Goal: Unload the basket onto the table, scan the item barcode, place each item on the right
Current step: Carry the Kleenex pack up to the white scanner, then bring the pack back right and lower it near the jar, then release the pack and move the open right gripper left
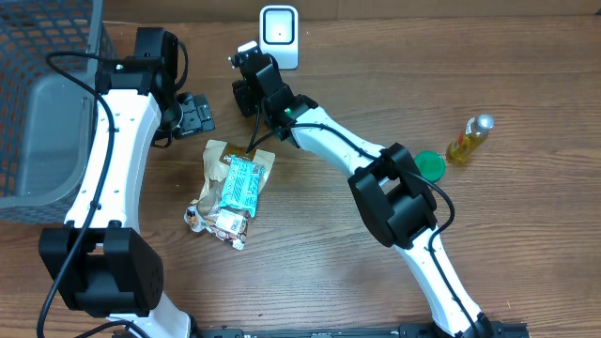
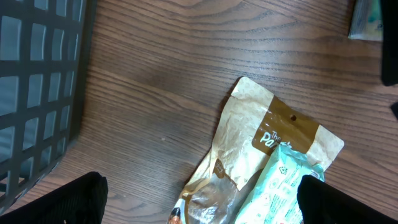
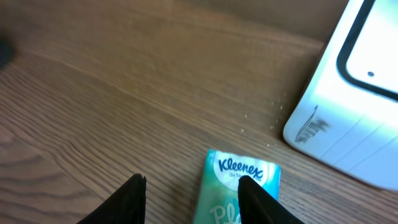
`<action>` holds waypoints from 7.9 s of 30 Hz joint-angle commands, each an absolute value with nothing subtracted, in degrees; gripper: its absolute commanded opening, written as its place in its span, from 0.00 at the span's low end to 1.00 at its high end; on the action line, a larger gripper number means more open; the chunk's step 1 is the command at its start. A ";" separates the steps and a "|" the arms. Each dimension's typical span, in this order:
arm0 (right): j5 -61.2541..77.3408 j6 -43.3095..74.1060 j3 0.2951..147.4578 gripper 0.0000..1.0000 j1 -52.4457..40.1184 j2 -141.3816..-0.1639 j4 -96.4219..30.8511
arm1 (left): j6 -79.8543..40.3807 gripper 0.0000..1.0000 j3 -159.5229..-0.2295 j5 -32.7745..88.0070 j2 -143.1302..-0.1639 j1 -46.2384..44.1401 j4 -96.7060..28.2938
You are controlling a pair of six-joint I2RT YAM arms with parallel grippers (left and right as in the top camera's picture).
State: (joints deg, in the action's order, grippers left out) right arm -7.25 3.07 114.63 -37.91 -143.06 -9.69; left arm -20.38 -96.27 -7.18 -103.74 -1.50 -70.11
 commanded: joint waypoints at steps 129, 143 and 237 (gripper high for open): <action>-5.96 15.40 115.50 0.39 -13.80 -134.80 -84.01 | -19.70 1.00 -97.19 -7.90 -103.79 -1.89 -70.06; 0.10 18.24 120.68 0.39 -17.96 -134.69 -79.20 | -19.70 1.00 -97.19 -7.90 -103.81 -1.89 -70.06; 19.11 23.97 109.56 1.00 -25.34 -127.02 -70.50 | -19.70 1.00 -97.19 -7.90 -103.81 -1.89 -70.06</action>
